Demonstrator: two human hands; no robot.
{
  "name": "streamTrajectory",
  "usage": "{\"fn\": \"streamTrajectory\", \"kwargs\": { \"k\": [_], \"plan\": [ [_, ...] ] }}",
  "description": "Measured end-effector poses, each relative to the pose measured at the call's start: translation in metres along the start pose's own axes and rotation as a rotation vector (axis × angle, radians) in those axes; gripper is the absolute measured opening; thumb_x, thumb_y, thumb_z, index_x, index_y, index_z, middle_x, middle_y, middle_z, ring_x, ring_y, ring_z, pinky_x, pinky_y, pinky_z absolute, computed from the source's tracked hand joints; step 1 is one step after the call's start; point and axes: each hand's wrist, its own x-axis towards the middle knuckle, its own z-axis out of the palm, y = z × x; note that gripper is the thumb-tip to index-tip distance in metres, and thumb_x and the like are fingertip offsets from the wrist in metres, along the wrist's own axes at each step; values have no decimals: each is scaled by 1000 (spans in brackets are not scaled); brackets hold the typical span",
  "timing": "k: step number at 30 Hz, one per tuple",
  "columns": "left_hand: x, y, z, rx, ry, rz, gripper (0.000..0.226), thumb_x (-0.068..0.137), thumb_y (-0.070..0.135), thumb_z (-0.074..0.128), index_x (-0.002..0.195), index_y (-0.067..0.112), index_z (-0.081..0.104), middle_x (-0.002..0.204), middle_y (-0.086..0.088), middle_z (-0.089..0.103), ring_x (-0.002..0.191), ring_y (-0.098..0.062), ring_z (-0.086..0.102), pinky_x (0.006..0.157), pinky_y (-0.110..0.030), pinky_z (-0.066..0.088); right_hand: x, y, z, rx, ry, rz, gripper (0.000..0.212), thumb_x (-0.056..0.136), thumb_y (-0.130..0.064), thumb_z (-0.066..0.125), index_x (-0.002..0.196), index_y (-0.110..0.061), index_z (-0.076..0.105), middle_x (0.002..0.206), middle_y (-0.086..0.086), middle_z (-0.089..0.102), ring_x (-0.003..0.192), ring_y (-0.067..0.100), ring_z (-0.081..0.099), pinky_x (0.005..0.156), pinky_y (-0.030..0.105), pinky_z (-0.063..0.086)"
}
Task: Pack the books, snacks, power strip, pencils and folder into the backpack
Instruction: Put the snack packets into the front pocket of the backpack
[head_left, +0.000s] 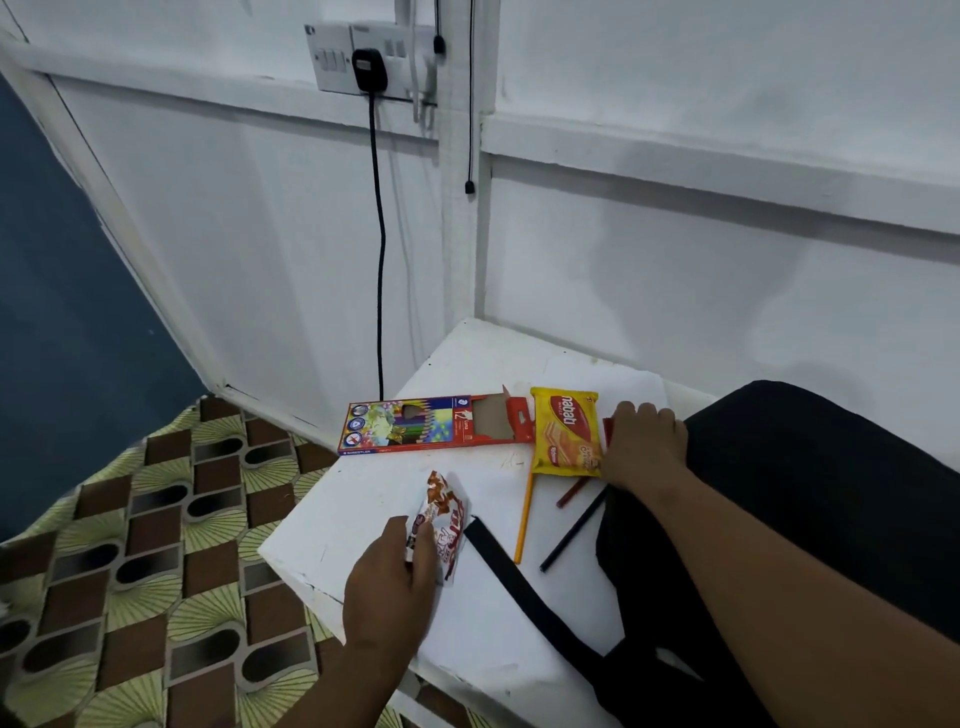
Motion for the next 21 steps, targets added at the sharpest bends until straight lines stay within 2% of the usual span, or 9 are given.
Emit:
{"fn": "streamTrajectory", "kwargs": {
  "k": [4,8,12,14,18,21],
  "plan": [
    [0,-2,2,0,27,19,32,100,43,42,99,17,60,87,-5,73,67,-11,56,57,-24,44,-10,3,2,68,99,1,33,83,-22,58,113,-15,49,116,8,54,110,28,48,94,36,39],
    [-1,-1,0,6,21,-4,24,101,39,45,97,20,58,85,-6,73,69,-22,65,57,-31,49,-11,8,-6,139,133,43,36,82,-14,62,115,-13,47,117,9,50,109,28,49,88,34,41],
    [-1,-1,0,3,5,-21,23,101,35,48,99,15,59,84,-9,72,69,-25,63,57,-27,40,-7,18,-18,255,205,37,26,88,-4,52,112,-8,44,111,11,54,104,31,51,80,34,38],
    [-2,0,0,2,-10,-32,21,101,32,50,100,14,59,86,-10,72,68,-22,61,57,-26,40,-8,25,-24,325,280,15,23,87,-5,56,106,-8,44,107,11,56,97,31,51,77,34,35],
    [0,6,-3,-66,-23,-75,21,101,32,49,91,15,57,84,-7,69,71,-23,62,58,-26,40,-29,37,-40,778,391,64,34,83,-22,76,93,-17,44,94,4,57,92,29,52,75,42,48],
    [7,25,-6,-206,-20,-161,27,102,35,47,86,16,57,82,-2,66,82,-25,64,61,-28,40,-58,47,-52,1043,453,79,32,88,-28,72,100,-21,44,98,1,57,89,19,57,69,25,46]
  ]
}}
